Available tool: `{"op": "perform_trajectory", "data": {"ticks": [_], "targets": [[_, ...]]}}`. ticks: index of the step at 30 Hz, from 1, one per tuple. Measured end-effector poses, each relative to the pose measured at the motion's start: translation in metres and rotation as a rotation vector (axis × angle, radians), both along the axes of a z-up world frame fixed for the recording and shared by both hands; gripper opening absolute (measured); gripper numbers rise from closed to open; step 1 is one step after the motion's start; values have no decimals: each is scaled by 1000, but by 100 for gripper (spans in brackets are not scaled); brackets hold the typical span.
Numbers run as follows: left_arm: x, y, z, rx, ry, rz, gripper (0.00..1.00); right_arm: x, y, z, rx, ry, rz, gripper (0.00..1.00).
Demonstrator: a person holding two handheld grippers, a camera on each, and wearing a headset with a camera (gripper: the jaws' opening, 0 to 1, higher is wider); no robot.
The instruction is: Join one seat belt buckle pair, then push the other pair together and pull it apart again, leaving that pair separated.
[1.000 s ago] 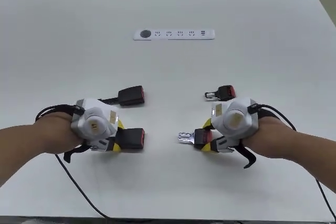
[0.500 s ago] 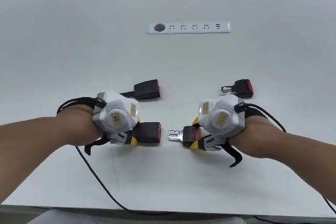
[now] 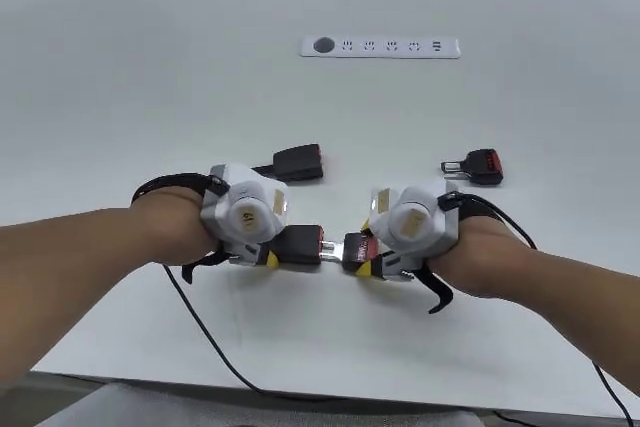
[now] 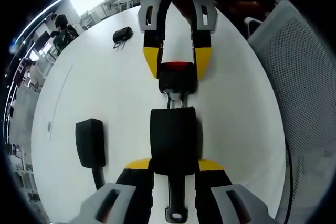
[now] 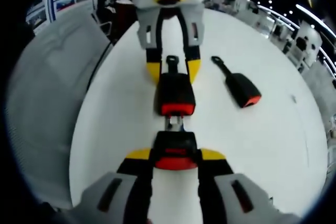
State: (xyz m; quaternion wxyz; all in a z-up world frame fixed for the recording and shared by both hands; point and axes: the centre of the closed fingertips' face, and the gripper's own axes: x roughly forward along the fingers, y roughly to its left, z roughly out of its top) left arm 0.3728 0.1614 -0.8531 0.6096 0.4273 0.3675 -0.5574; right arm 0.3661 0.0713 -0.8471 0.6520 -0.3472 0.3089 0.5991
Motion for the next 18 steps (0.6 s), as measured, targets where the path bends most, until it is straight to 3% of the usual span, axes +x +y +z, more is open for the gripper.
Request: {"op": "perform_trajectory", "data": {"ticks": [18], "targets": [[0,0,-1,29,-3,-30,30,2,8,-1,2,7,18,29]]}}
